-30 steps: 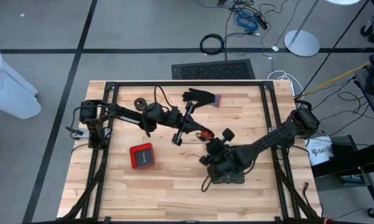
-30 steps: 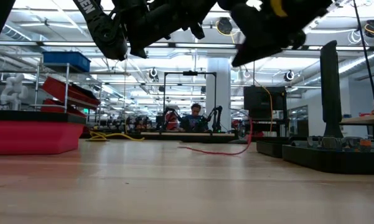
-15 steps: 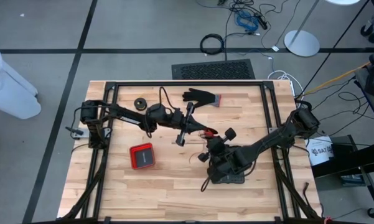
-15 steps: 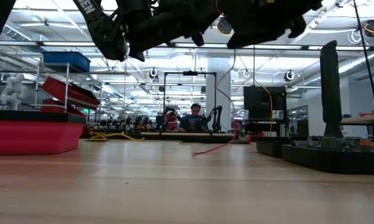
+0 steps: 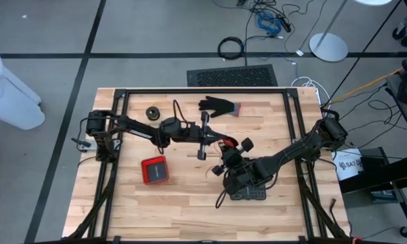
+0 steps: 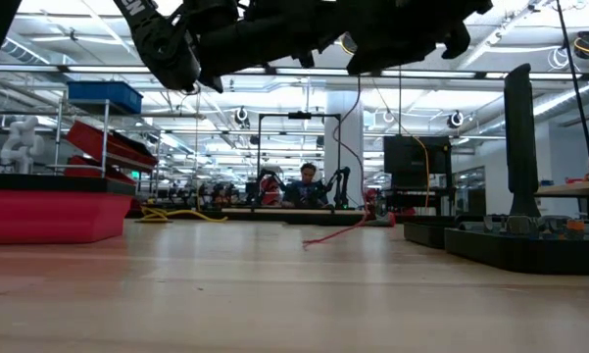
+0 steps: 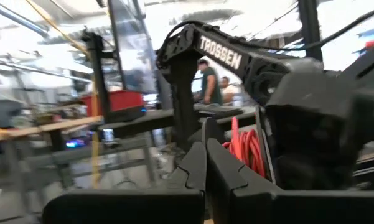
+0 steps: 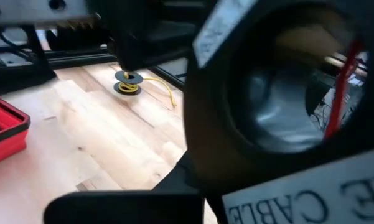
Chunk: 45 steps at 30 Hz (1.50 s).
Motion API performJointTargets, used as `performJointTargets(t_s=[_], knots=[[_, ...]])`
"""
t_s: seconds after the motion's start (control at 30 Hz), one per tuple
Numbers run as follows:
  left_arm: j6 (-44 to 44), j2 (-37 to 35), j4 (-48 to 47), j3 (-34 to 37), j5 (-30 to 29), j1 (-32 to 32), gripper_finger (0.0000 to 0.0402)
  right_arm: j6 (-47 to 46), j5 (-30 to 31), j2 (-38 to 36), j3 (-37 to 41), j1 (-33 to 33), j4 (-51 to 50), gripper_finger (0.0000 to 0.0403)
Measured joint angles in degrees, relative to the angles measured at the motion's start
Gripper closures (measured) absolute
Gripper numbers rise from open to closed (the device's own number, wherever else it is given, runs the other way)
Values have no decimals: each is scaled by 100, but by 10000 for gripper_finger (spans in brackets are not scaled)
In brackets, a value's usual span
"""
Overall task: Coil cords
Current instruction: Coil the red wire onto the spool
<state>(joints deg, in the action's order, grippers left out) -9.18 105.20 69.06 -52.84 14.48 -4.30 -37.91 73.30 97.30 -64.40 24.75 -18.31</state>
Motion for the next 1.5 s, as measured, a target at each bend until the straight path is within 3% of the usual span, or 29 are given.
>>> performJointTargets(t_s=[0.17, 0.37, 0.77, 1.0, 1.5], knots=[[-660, -21, -264, -11, -427, 113, 401, 253, 4, 9, 12, -4, 268, 403], [-761, -16, -285, -11, -520, 167, 401, 155, -149, 9, 13, -33, 130, 403], [-173, 19, -286, 2, -208, 145, 402, -1638, 18, 2, -7, 385, -1655, 403], [66, 21, -57, 9, -255, 142, 402, -1713, 74, -7, -16, 417, -1868, 403], [281, 5, 406, 7, -317, 84, 402, -2781, 33, -7, 41, 498, -2816, 403]])
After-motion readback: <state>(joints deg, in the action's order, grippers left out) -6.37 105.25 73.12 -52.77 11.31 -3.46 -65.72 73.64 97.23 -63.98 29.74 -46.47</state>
